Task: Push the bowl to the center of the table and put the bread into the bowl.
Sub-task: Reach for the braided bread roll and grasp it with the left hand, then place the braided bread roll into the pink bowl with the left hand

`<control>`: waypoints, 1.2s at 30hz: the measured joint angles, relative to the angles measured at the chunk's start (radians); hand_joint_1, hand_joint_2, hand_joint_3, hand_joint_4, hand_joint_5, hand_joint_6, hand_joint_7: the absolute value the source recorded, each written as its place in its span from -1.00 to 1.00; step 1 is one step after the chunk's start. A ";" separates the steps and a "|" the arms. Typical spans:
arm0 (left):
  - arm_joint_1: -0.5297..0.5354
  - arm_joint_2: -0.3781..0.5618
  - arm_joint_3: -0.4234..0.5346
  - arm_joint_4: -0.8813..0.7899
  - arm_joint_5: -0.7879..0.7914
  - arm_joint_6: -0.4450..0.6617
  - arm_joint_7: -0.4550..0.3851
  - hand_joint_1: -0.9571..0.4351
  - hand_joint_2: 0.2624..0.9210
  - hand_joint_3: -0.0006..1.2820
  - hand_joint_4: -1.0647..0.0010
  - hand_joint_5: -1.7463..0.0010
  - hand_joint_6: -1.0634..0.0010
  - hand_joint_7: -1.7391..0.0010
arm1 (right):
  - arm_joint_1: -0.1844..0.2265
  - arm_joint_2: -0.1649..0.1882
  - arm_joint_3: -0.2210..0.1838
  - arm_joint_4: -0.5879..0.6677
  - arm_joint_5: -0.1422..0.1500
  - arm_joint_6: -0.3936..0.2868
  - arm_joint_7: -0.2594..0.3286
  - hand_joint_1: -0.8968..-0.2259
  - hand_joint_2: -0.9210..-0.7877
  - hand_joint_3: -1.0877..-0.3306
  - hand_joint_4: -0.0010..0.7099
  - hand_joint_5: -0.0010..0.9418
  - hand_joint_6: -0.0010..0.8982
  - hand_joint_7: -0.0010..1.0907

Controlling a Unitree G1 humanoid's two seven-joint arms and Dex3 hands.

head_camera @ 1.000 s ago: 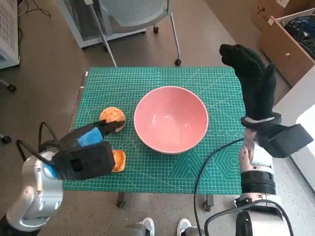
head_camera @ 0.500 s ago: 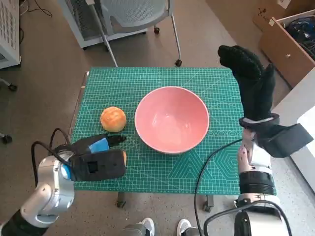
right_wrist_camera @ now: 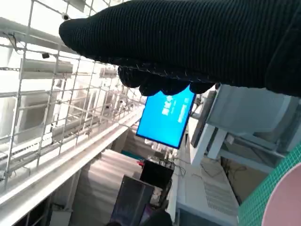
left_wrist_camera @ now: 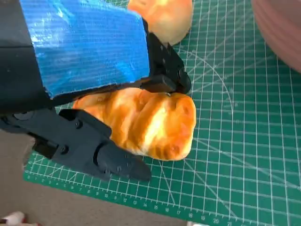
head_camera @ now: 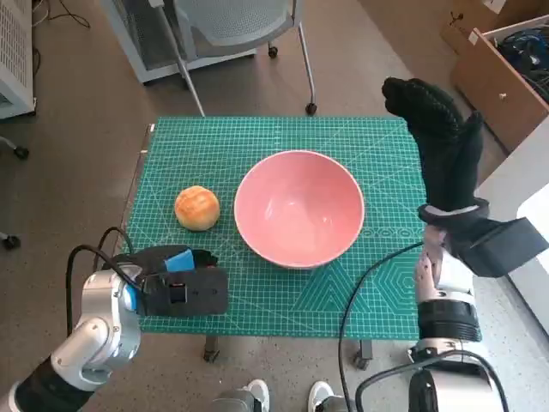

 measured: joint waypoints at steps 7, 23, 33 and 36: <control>0.009 0.007 0.019 -0.002 -0.003 -0.071 0.002 0.36 0.34 -0.28 -0.07 -0.66 -0.35 -0.06 | 0.005 0.000 0.001 0.000 -0.008 0.000 -0.014 -0.27 -1.00 -0.27 -0.44 -0.99 -0.49 -0.72; 0.052 -0.010 0.438 -0.348 -0.271 -0.153 0.028 0.38 0.24 -0.33 -0.53 -0.34 -0.41 -0.14 | 0.006 -0.001 0.002 0.009 -0.023 0.000 -0.029 -0.29 -1.00 -0.26 -0.44 -1.00 -0.49 -0.72; -0.118 -0.139 0.501 -0.327 -0.265 -0.314 0.304 0.38 0.43 -0.61 -0.72 -0.06 -0.49 -0.17 | 0.001 0.001 0.002 0.027 -0.016 0.001 -0.020 -0.29 -1.00 -0.23 -0.42 -0.99 -0.47 -0.72; -0.162 -0.185 0.466 -0.265 -0.234 -0.357 0.381 0.38 0.56 -0.74 -0.72 -0.04 -0.49 -0.17 | 0.000 0.003 0.003 0.027 -0.014 0.003 -0.013 -0.28 -1.00 -0.21 -0.41 -0.99 -0.46 -0.71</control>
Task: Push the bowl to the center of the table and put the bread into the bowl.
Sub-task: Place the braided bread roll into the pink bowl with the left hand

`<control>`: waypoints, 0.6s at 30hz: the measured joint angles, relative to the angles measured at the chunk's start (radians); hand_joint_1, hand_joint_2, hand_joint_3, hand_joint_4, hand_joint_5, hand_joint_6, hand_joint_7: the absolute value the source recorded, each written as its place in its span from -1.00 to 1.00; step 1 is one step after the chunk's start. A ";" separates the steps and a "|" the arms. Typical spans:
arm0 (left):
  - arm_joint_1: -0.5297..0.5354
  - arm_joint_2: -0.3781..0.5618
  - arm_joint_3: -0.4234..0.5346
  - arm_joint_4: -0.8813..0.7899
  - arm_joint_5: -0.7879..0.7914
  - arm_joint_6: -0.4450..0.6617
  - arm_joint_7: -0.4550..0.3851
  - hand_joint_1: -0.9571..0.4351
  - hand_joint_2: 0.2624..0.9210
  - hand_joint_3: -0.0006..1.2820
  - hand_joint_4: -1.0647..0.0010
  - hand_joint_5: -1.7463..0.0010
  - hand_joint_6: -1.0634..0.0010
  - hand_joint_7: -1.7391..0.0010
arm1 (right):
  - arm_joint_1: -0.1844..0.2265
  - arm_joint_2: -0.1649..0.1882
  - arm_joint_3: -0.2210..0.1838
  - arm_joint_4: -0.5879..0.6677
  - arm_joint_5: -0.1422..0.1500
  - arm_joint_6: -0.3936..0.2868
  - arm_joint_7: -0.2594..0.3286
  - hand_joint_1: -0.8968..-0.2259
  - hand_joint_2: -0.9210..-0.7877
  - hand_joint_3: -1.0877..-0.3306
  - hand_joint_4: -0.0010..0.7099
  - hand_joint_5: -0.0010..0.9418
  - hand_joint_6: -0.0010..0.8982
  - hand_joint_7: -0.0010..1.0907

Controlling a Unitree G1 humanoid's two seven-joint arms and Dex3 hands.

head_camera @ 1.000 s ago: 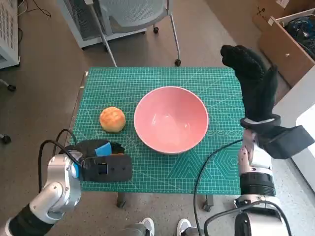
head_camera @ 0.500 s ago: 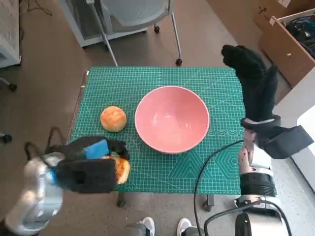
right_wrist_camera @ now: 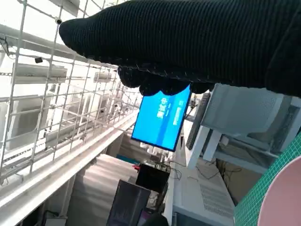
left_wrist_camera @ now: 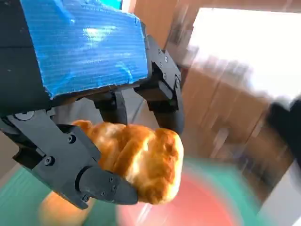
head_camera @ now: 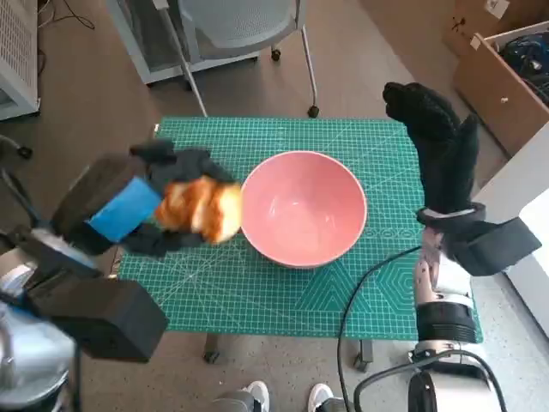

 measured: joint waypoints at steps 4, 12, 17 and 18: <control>-0.059 -0.056 -0.053 0.103 0.020 -0.055 0.069 0.38 0.67 -0.83 -0.71 -0.04 -0.47 -0.18 | -0.001 0.002 0.000 0.000 0.006 0.004 0.005 -0.27 -1.00 -0.20 -0.41 -0.99 -0.45 -0.71; -0.179 -0.156 -0.167 0.354 0.021 -0.126 0.088 0.38 0.90 -0.95 -0.55 -0.19 -0.35 -0.21 | -0.002 0.003 -0.001 0.000 0.022 0.012 0.016 -0.28 -1.00 -0.15 -0.40 -0.99 -0.44 -0.71; -0.245 -0.223 -0.235 0.513 0.024 -0.168 0.094 0.38 0.94 -0.97 -0.51 -0.19 -0.30 -0.27 | -0.002 0.004 -0.001 -0.011 0.029 0.018 0.020 -0.28 -1.00 -0.14 -0.40 -0.99 -0.43 -0.71; -0.255 -0.237 -0.245 0.545 0.024 -0.181 0.097 0.38 0.95 -0.97 -0.52 -0.18 -0.29 -0.28 | -0.002 0.004 0.000 -0.015 0.030 0.020 0.020 -0.28 -1.00 -0.14 -0.39 -0.99 -0.43 -0.71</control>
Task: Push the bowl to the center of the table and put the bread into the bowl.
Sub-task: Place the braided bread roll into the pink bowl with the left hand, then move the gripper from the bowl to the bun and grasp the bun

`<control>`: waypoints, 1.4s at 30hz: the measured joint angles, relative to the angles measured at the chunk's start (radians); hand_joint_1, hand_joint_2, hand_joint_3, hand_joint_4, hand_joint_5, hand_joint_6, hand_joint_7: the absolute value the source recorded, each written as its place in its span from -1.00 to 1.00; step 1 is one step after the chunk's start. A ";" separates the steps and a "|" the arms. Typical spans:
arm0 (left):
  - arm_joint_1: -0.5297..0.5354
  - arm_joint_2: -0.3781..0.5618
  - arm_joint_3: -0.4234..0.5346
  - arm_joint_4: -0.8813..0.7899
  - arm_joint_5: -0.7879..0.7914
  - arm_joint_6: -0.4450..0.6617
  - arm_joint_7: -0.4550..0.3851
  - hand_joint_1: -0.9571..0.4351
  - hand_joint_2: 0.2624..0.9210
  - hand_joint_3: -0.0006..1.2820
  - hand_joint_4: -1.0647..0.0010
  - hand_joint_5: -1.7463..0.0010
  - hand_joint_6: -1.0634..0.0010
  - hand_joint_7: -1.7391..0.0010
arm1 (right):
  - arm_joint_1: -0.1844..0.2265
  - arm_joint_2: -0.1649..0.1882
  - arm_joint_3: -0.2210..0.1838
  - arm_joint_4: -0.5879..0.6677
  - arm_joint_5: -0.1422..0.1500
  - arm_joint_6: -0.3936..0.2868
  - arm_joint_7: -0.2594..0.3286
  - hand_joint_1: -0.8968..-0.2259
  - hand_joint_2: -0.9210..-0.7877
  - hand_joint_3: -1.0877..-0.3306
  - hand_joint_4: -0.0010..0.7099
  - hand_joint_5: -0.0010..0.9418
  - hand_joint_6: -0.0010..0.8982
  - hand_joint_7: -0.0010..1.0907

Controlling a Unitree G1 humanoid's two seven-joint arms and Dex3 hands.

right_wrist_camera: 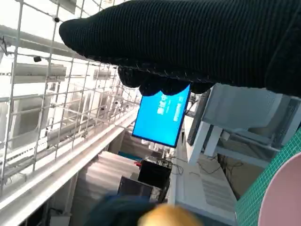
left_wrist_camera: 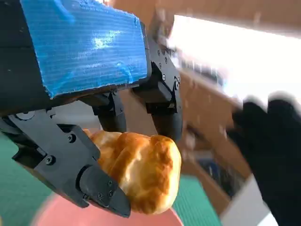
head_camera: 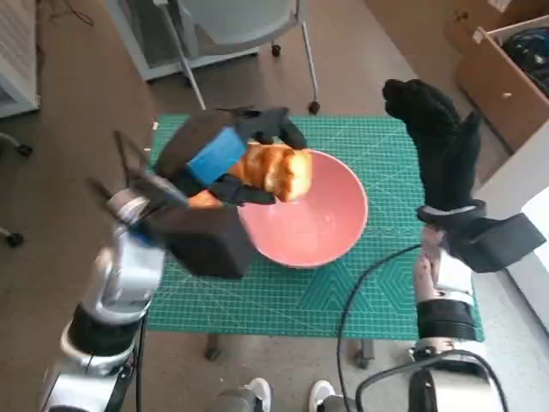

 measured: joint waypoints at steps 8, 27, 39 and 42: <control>-0.072 -0.075 -0.068 0.206 0.015 -0.063 0.014 0.38 0.97 -0.95 -0.43 -0.32 -0.26 -0.21 | 0.009 -0.004 0.000 -0.028 -0.002 0.008 0.000 -0.29 -1.00 -0.15 -0.39 -0.99 -0.43 -0.71; -0.040 -0.060 -0.076 0.271 0.021 -0.177 0.066 -0.60 0.76 -0.96 1.00 1.00 0.87 0.77 | 0.062 -0.041 0.003 -0.123 -0.077 0.026 -0.072 -0.28 -1.00 -0.25 -0.43 -1.00 -0.48 -0.71; 0.044 0.101 0.053 0.129 -0.018 -0.275 0.054 -0.81 0.80 -0.99 1.00 1.00 0.88 0.81 | 0.077 -0.040 0.014 -0.134 -0.082 0.033 -0.081 -0.28 -1.00 -0.26 -0.43 -1.00 -0.49 -0.71; 0.084 0.146 0.125 0.059 -0.071 -0.274 0.026 -0.76 0.74 -0.99 1.00 1.00 0.83 0.81 | 0.077 -0.041 0.014 -0.134 -0.079 0.034 -0.081 -0.29 -1.00 -0.26 -0.43 -1.00 -0.50 -0.71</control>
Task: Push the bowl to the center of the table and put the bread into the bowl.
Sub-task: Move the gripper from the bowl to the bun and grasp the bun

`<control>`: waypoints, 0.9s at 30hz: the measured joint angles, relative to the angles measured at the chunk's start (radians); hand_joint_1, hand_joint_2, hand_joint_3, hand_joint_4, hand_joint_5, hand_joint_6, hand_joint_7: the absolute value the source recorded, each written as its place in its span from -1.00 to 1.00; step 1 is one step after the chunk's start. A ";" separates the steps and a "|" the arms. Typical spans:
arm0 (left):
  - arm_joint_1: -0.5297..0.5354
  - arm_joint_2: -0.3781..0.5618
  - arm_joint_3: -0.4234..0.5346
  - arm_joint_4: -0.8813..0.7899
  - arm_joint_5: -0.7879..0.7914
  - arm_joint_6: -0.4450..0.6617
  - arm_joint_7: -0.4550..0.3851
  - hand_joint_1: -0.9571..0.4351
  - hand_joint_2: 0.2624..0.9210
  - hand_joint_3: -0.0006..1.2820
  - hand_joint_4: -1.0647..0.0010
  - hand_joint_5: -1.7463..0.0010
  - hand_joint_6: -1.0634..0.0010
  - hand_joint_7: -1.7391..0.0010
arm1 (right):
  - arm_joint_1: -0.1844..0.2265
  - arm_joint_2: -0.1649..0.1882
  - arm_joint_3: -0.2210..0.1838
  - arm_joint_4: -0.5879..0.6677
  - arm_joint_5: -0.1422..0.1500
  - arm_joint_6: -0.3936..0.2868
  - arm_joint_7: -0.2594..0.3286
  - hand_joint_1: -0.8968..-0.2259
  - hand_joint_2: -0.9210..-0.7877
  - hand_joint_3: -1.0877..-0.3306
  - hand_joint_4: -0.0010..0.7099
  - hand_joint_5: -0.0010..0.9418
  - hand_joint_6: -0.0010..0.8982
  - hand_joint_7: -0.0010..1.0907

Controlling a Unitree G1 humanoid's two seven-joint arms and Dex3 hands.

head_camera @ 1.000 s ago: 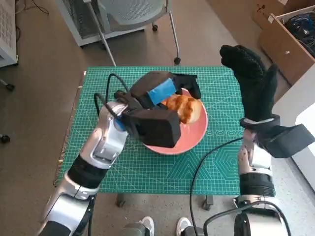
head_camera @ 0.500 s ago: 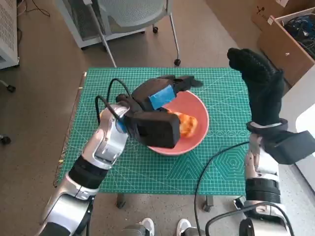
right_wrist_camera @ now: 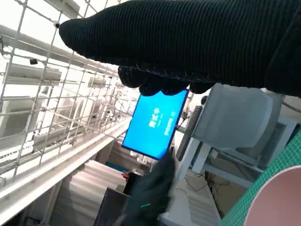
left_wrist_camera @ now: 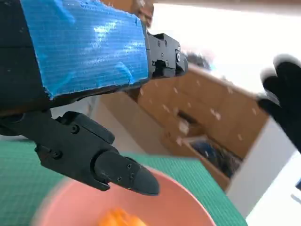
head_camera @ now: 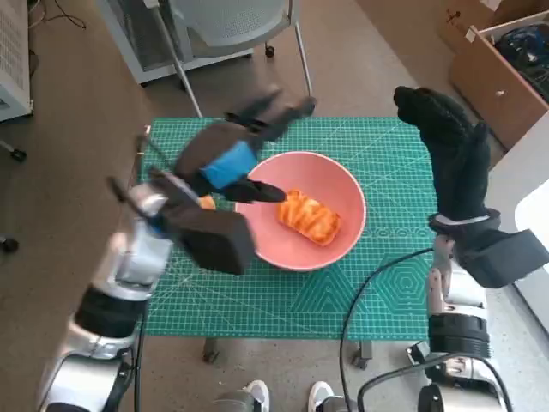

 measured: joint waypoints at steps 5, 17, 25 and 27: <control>0.068 0.050 0.122 -0.106 -0.082 0.018 -0.022 -0.55 0.65 -1.00 0.97 0.99 0.72 0.78 | -0.001 0.000 0.001 0.000 0.004 0.008 0.001 -0.29 -1.00 -0.26 -0.43 -1.00 -0.50 -0.71; 0.180 0.198 0.229 -0.211 -0.122 0.287 -0.190 -0.19 0.41 -1.00 1.00 1.00 0.93 0.85 | -0.020 0.000 0.000 0.022 0.011 0.015 0.016 -0.31 -1.00 -0.25 -0.44 -1.00 -0.51 -0.70; 0.173 0.255 0.155 -0.196 -0.073 0.451 -0.279 -0.18 0.34 -0.99 1.00 1.00 0.87 0.92 | -0.043 0.000 -0.002 0.062 0.029 0.014 0.040 -0.33 -1.00 -0.23 -0.44 -1.00 -0.51 -0.70; 0.168 0.253 0.127 -0.177 -0.065 0.464 -0.281 -0.19 0.35 -0.99 1.00 1.00 0.85 0.93 | -0.052 0.002 -0.001 0.072 0.034 0.013 0.048 -0.32 -1.00 -0.23 -0.44 -1.00 -0.51 -0.70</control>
